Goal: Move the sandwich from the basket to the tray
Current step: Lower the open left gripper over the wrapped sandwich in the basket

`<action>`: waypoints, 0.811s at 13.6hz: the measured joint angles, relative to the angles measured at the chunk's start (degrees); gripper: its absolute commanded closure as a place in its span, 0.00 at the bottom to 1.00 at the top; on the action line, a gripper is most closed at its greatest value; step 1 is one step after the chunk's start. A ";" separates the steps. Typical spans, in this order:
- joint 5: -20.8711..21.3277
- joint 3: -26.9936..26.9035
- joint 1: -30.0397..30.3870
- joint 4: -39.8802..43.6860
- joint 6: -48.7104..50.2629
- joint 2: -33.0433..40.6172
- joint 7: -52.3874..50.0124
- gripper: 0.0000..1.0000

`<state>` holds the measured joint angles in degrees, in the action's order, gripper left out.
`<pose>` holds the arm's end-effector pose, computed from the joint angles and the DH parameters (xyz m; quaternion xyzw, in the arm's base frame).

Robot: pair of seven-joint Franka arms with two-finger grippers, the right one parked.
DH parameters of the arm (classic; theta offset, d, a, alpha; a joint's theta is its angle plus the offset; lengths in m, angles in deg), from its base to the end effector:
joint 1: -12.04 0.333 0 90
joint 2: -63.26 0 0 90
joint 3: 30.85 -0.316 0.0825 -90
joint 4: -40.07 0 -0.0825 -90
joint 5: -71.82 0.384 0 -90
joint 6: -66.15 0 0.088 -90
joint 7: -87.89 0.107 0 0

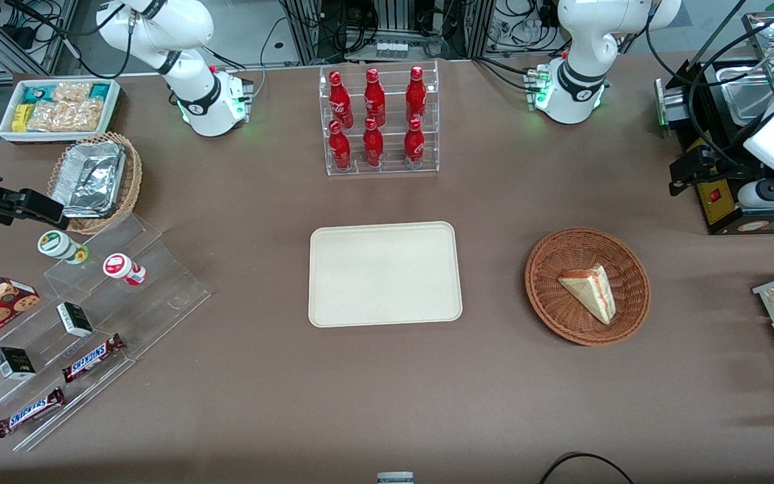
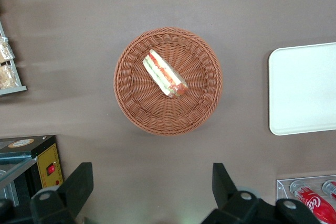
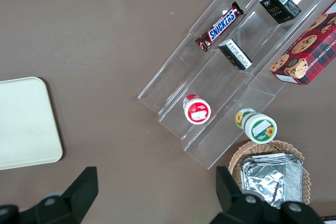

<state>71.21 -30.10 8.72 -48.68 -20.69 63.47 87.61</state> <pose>0.5464 -0.0401 0.6320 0.9993 -0.0333 -0.0150 0.0047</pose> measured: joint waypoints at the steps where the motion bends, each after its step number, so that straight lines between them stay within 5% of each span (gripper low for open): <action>1: 0.00 0.00 0.00 0.00 0.01 0.00 0.00 0.00; 7: 0.04 -0.05 0.37 -1.14 -0.52 -1.69 -1.66 0.00; 11: 0.37 0.14 0.39 -7.63 -9.71 -4.28 -7.41 0.00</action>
<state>71.58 -29.96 9.11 -56.31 -30.41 59.18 80.20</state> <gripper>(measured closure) 0.000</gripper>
